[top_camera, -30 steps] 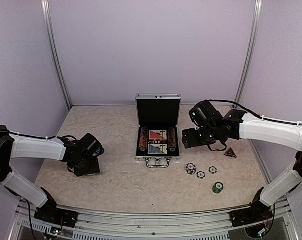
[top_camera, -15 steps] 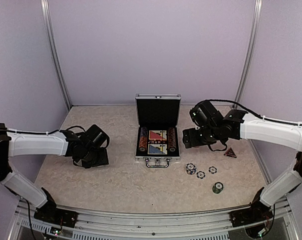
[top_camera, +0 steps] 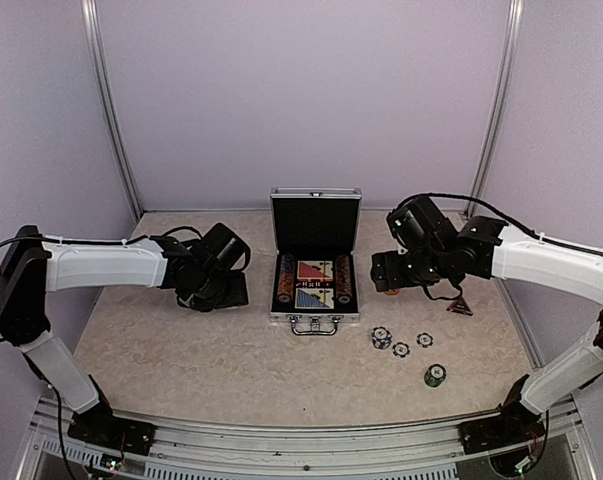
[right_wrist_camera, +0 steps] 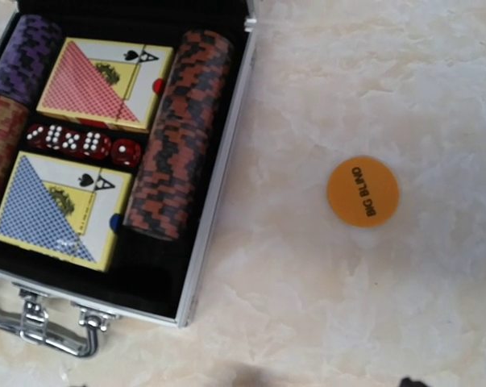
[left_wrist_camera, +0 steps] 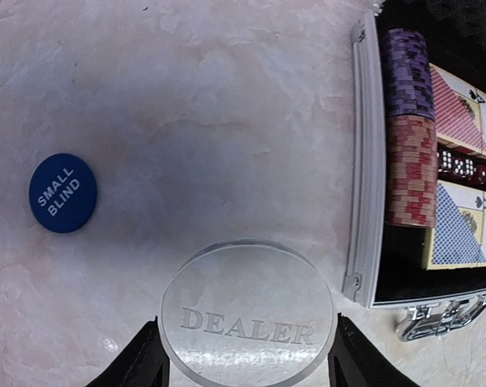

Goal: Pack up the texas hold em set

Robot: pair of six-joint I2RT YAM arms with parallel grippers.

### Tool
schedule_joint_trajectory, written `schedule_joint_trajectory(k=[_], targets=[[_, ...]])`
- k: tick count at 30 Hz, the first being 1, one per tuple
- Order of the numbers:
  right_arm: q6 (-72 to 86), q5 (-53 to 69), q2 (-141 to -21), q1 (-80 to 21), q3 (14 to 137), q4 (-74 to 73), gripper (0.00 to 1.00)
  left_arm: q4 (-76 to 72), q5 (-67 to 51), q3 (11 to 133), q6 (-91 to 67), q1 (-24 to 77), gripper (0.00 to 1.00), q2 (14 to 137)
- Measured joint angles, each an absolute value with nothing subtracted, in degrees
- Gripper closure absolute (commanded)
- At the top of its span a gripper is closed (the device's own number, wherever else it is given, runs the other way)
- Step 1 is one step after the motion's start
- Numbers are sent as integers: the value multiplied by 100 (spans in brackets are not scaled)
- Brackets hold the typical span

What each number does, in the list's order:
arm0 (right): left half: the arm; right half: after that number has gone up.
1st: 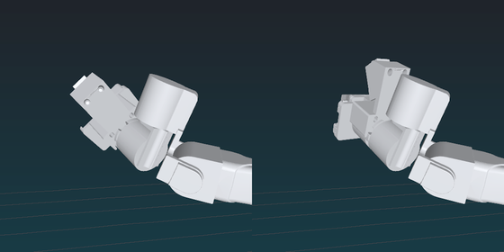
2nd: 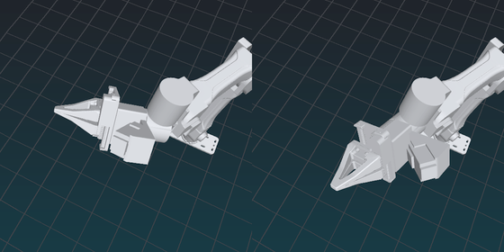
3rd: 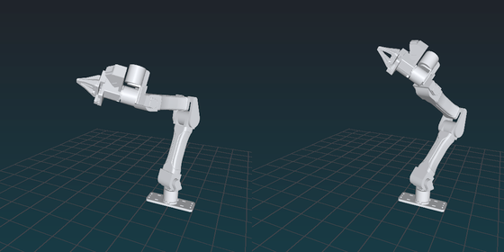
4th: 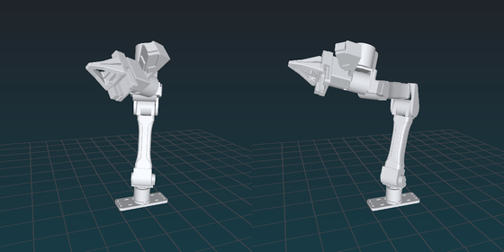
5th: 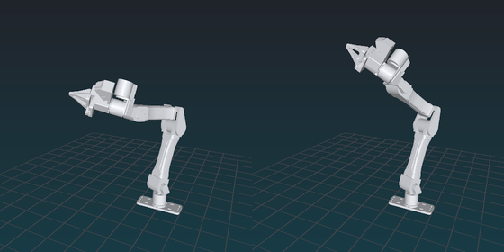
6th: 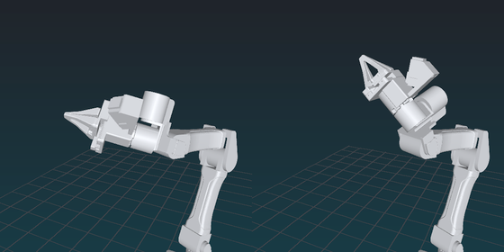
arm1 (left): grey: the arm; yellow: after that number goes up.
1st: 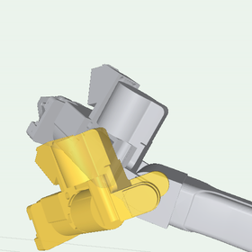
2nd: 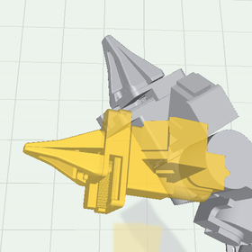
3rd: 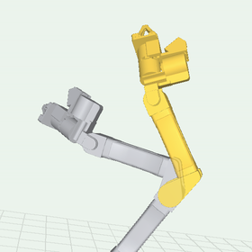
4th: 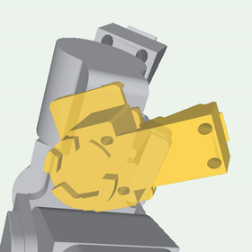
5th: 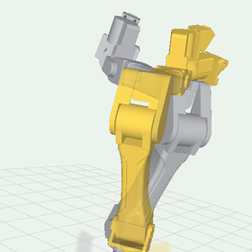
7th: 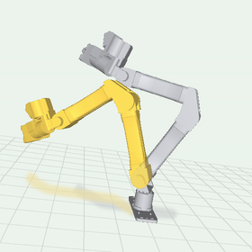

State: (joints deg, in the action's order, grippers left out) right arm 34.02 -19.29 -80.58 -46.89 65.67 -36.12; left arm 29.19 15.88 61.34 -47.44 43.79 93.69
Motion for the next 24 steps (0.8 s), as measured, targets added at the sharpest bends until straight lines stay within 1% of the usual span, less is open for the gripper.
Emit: schedule_joint_trajectory(k=[10, 24], targets=[[3437, -1984, -7961, -4689, 6501, -3662, 18, 2893, 1500, 7205, -4593, 4652, 54, 10154], [3463, -2027, -7959, -4689, 6473, -3667, 18, 2950, 1413, 8694, -4313, 4807, 54, 11290]])
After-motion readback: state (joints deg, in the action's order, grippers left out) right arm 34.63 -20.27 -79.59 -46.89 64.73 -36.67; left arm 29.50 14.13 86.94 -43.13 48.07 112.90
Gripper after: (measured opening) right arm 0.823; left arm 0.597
